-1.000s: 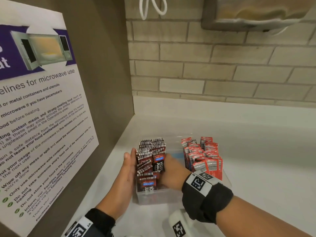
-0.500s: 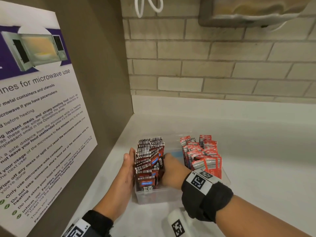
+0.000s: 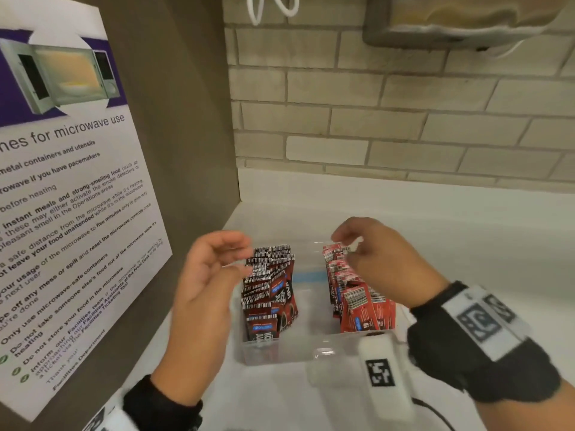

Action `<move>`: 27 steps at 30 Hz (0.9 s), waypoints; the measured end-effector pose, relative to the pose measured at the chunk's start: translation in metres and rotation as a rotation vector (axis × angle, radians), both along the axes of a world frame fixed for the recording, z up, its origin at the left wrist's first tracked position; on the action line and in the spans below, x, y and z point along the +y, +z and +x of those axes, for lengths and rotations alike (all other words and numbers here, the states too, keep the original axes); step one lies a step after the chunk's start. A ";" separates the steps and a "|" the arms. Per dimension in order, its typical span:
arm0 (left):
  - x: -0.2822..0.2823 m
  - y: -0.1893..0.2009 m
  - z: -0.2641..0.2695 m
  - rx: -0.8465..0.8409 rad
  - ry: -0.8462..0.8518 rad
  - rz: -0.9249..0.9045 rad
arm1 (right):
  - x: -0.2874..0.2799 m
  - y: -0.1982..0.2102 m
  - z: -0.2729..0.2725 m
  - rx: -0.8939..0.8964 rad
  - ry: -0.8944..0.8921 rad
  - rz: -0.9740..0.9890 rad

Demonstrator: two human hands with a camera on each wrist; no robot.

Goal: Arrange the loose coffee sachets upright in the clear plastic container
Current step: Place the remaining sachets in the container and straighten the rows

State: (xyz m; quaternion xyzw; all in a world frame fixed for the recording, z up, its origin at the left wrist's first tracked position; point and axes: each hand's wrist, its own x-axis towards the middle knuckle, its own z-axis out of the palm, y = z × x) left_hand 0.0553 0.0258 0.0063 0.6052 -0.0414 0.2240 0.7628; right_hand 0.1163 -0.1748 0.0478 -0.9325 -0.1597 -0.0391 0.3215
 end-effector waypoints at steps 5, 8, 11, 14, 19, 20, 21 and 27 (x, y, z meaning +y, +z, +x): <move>-0.047 -0.001 -0.002 0.297 -0.398 0.126 | -0.040 -0.014 -0.011 -0.019 -0.065 -0.112; -0.073 -0.003 0.004 0.446 -0.499 0.144 | -0.041 -0.028 -0.019 -0.024 0.006 -0.230; -0.087 -0.003 0.012 0.565 -0.532 0.042 | -0.036 -0.038 -0.023 -0.024 0.034 -0.318; -0.091 -0.008 0.020 0.636 -0.573 -0.091 | -0.034 -0.045 -0.021 -0.015 0.032 -0.341; -0.090 -0.016 0.025 0.699 -0.552 -0.176 | -0.036 -0.050 -0.014 -0.023 0.070 -0.304; -0.090 -0.016 0.026 0.704 -0.553 -0.187 | -0.036 -0.049 -0.013 -0.025 0.095 -0.290; -0.090 -0.017 0.026 0.710 -0.556 -0.205 | -0.036 -0.049 -0.013 -0.028 0.120 -0.284; -0.088 -0.018 0.028 0.701 -0.575 -0.195 | -0.039 -0.047 -0.020 0.013 0.143 -0.452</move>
